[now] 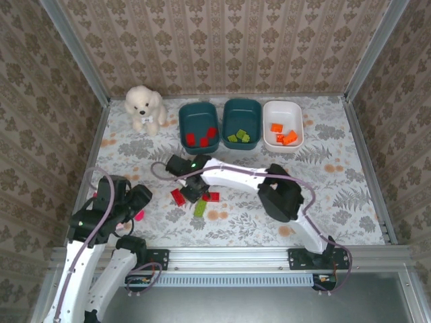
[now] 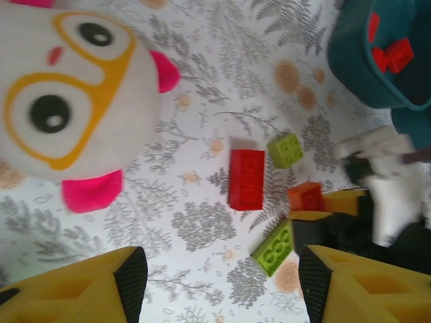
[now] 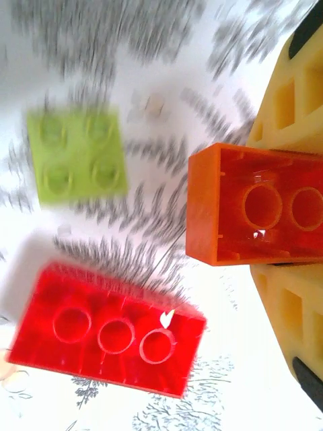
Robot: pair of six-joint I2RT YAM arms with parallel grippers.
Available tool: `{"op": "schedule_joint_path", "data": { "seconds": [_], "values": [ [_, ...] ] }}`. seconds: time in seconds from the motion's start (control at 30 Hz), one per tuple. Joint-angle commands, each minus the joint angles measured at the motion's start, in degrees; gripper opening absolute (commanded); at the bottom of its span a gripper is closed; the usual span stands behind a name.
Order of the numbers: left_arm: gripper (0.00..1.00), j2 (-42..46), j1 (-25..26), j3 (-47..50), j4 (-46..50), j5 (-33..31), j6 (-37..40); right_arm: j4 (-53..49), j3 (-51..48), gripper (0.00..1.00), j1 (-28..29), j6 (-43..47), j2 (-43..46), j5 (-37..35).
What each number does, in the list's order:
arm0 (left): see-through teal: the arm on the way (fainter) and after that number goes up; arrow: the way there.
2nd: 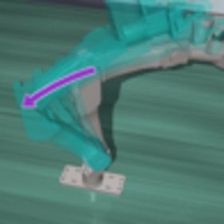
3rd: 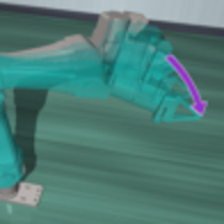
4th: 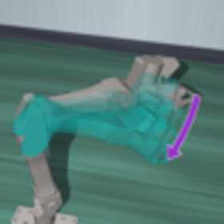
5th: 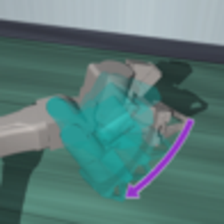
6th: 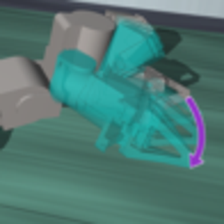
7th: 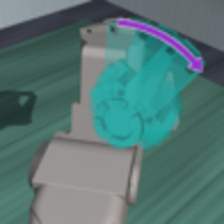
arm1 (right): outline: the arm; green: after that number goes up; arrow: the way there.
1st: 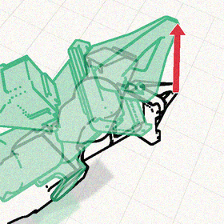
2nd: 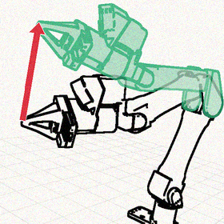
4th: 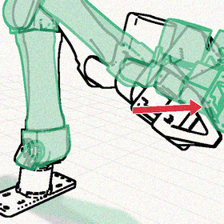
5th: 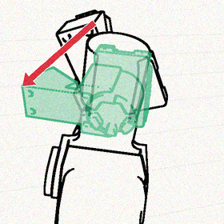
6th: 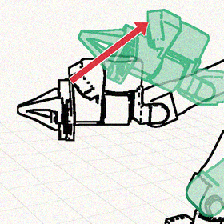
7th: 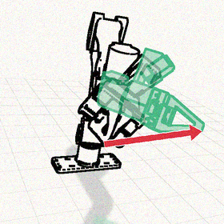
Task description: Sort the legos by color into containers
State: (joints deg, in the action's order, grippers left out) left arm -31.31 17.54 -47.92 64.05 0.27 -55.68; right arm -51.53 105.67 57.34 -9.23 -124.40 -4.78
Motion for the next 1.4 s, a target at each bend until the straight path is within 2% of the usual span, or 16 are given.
{"op": "schedule_joint_path", "data": {
  "seconds": [0.0, 0.2, 0.33, 0.47, 0.7, 1.0, 1.23, 1.37],
  "values": [
    [0.64, -3.90, 1.85, 1.45, -10.56, 5.35, 3.37, -1.16, -2.85, 0.35, -6.63, -2.72, 12.50, -3.94],
    [0.64, -18.02, 12.39, -2.41, -23.47, 4.14, 5.40, 2.89, -10.05, 0.35, -26.67, -5.35, 23.20, -1.98],
    [0.64, -28.98, 17.00, -6.53, -29.91, 5.21, 6.36, 6.39, -8.73, 0.34, -38.80, -7.93, 20.48, 0.61],
    [0.64, -37.32, 18.10, -11.55, -33.24, 7.47, 7.60, 7.45, -1.41, 0.33, -46.36, -10.97, 12.44, 1.37],
    [0.64, -43.69, 18.41, -16.94, -33.42, 8.15, 9.58, 5.34, 14.37, 0.34, -51.81, -13.85, -3.15, 1.17],
    [0.64, -44.37, 18.14, -17.84, -31.54, 6.33, 9.98, 4.26, 24.84, 0.37, -54.85, -17.13, -15.55, 4.20],
    [0.65, -45.16, 17.61, -17.65, -28.12, 6.50, 10.71, 1.84, 29.49, 0.48, -55.56, -18.21, -20.44, 7.04],
    [0.65, -47.32, 18.63, -17.76, -25.86, 8.00, 14.61, 0.26, 32.46, 0.61, -55.72, -18.15, -20.40, 8.81]
  ]
}}
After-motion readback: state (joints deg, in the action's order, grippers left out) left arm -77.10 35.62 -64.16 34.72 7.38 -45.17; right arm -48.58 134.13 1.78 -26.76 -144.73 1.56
